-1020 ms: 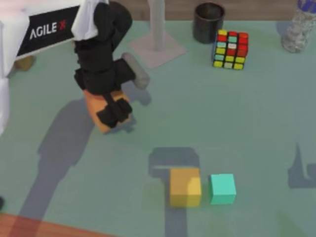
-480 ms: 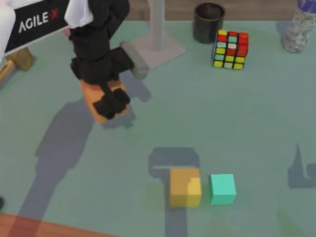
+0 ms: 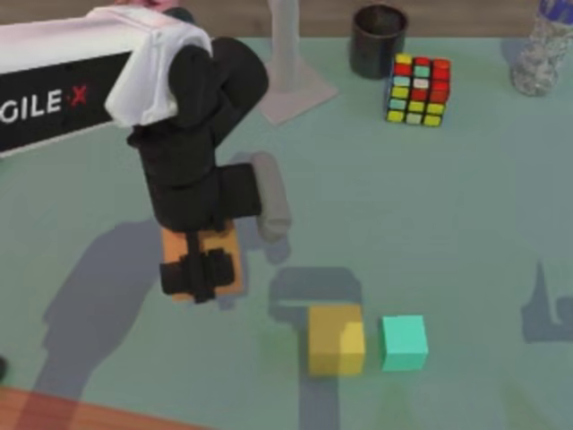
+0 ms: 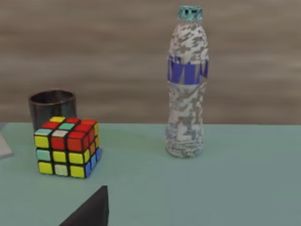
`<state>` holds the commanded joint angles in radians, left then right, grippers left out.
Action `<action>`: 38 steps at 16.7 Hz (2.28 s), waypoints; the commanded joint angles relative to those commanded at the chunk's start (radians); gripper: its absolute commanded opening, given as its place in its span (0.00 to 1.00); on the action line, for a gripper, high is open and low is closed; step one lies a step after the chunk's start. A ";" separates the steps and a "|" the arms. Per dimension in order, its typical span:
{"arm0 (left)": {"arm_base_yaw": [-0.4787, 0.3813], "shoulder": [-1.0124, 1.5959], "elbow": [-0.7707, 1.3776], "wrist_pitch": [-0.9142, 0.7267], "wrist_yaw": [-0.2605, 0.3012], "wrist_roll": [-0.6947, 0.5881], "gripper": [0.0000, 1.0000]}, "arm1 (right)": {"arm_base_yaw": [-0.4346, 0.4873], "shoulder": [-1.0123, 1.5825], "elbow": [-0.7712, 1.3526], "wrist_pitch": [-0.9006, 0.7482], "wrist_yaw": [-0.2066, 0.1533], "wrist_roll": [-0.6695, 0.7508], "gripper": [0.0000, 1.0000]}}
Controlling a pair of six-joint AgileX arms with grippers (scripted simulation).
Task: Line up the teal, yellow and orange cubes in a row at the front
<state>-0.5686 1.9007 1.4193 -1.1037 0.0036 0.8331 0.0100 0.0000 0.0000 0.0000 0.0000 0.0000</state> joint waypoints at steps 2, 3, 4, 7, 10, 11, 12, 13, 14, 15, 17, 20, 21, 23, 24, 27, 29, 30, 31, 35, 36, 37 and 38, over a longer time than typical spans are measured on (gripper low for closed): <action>-0.044 -0.081 -0.098 0.020 0.000 0.044 0.00 | 0.000 0.000 0.000 0.000 0.000 0.000 1.00; -0.061 -0.112 -0.131 0.028 -0.001 0.061 0.00 | 0.000 0.000 0.000 0.000 0.000 0.000 1.00; -0.074 -0.134 -0.153 0.034 -0.001 0.075 0.00 | 0.000 0.000 0.000 0.000 0.000 0.000 1.00; -0.082 -0.148 -0.166 0.037 -0.001 0.083 0.00 | 0.000 0.000 0.000 0.000 0.000 0.000 1.00; -0.078 -0.142 -0.166 0.038 -0.001 0.083 0.00 | 0.000 0.000 0.000 0.000 0.000 0.000 1.00; -0.079 -0.137 -0.176 0.052 -0.001 0.083 0.00 | 0.000 0.000 0.000 0.000 0.000 0.000 1.00; -0.080 -0.129 -0.190 0.076 -0.002 0.083 0.00 | 0.000 0.000 0.000 0.000 0.000 0.000 1.00; -0.080 -0.116 -0.209 0.109 -0.002 0.082 0.00 | 0.000 0.000 0.000 0.000 0.000 0.000 1.00; -0.081 -0.101 -0.230 0.148 -0.001 0.080 0.00 | 0.000 0.000 0.000 0.000 0.000 0.000 1.00; -0.082 -0.085 -0.253 0.191 -0.001 0.079 0.00 | 0.000 0.000 0.000 0.000 0.000 0.000 1.00; -0.085 -0.055 -0.297 0.267 -0.001 0.079 0.00 | 0.000 0.000 0.000 0.000 0.000 0.000 1.00; -0.088 -0.035 -0.324 0.307 -0.001 0.079 0.00 | 0.000 0.000 0.000 0.000 0.000 0.000 1.00; -0.088 -0.035 -0.324 0.307 -0.001 0.079 0.00 | 0.000 0.000 0.000 0.000 0.000 0.000 1.00; -0.088 -0.035 -0.324 0.307 -0.001 0.079 0.00 | 0.000 0.000 0.000 0.000 0.000 0.000 1.00; -0.088 -0.035 -0.324 0.307 -0.001 0.079 0.08 | 0.000 0.000 0.000 0.000 0.000 0.000 1.00; -0.088 -0.035 -0.324 0.307 -0.001 0.079 0.30 | 0.000 0.000 0.000 0.000 0.000 0.000 1.00; -0.088 -0.035 -0.324 0.307 -0.001 0.079 0.45 | 0.000 0.000 0.000 0.000 0.000 0.000 1.00; -0.088 -0.035 -0.324 0.307 -0.001 0.079 0.53 | 0.000 0.000 0.000 0.000 0.000 0.000 1.00; -0.088 -0.035 -0.324 0.307 -0.001 0.079 0.60 | 0.000 0.000 0.000 0.000 0.000 0.000 1.00; -0.088 -0.035 -0.324 0.307 -0.001 0.079 0.90 | 0.000 0.000 0.000 0.000 0.000 0.000 1.00; -0.088 -0.035 -0.324 0.307 -0.001 0.079 0.98 | 0.000 0.000 0.000 0.000 0.000 0.000 1.00; -0.088 -0.035 -0.324 0.307 -0.001 0.079 1.00 | 0.000 0.000 0.000 0.000 0.000 0.000 1.00; -0.088 -0.035 -0.324 0.307 -0.001 0.079 1.00 | 0.000 0.000 0.000 0.000 0.000 0.000 1.00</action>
<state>-0.6564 1.8657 1.0954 -0.7962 0.0029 0.9126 0.0100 0.0000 0.0000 0.0000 0.0000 0.0000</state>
